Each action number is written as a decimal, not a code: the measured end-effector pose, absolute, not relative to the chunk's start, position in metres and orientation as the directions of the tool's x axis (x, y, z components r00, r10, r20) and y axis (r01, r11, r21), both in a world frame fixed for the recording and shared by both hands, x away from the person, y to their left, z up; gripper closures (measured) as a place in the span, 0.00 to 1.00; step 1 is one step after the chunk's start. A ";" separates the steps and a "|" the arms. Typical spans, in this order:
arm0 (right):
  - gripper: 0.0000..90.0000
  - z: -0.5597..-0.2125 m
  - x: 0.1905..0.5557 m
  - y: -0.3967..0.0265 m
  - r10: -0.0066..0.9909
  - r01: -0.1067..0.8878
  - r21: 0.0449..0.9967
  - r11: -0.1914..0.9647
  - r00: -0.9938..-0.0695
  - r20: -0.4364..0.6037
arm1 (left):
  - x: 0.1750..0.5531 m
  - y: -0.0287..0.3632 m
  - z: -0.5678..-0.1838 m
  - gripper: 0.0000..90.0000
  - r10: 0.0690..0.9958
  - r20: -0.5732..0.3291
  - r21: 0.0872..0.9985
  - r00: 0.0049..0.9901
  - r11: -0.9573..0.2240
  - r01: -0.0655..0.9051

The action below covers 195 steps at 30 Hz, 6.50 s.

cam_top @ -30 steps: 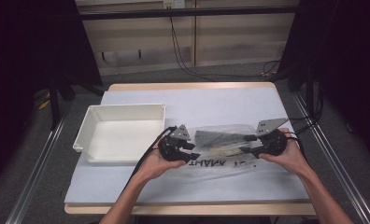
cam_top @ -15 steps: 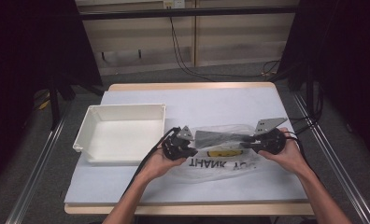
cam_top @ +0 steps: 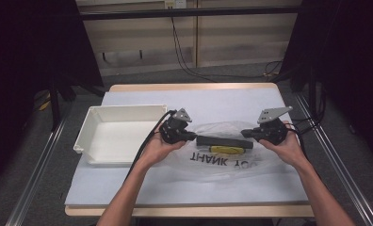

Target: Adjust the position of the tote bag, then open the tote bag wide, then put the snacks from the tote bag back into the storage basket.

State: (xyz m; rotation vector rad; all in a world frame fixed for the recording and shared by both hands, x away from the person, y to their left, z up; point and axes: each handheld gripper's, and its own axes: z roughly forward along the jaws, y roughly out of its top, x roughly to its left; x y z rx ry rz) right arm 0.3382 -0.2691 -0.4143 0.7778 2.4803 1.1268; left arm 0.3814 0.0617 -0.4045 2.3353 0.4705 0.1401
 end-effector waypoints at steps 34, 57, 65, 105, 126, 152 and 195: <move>0.94 -0.448 0.393 -0.255 0.652 0.468 0.655 0.593 -0.756 -0.051 | 0.427 0.039 -0.423 0.92 0.464 -0.016 0.485 0.886 -0.771 0.412; 0.55 -0.412 0.331 -0.282 0.636 0.346 0.840 0.418 -0.772 0.002 | 0.394 0.088 -0.396 0.62 0.425 -0.005 0.706 0.905 -0.640 0.304; 0.42 -0.410 0.293 -0.287 0.643 0.315 0.880 0.357 -0.766 0.013 | 0.377 0.079 -0.389 0.81 0.302 0.013 0.725 0.953 -0.659 0.199; 0.20 -0.440 0.174 -0.285 0.646 0.304 0.905 0.298 -0.762 0.043 | 0.404 0.018 -0.407 0.51 0.176 0.045 0.424 0.983 -0.895 0.141; 0.17 -0.445 0.177 -0.279 0.629 0.303 0.899 0.316 -0.777 0.041 | 0.414 0.004 -0.421 0.32 0.116 0.037 0.427 0.993 -0.900 0.089; 0.09 -0.435 0.189 -0.293 0.668 0.283 0.898 0.338 -0.744 -0.017 | 0.406 -0.005 -0.423 0.42 0.053 0.046 0.376 0.998 -0.926 0.032; 0.01 -0.437 0.222 -0.295 0.655 0.152 0.939 0.309 -0.750 -0.094 | 0.399 -0.004 -0.410 0.48 0.062 0.004 0.411 0.998 -0.910 0.055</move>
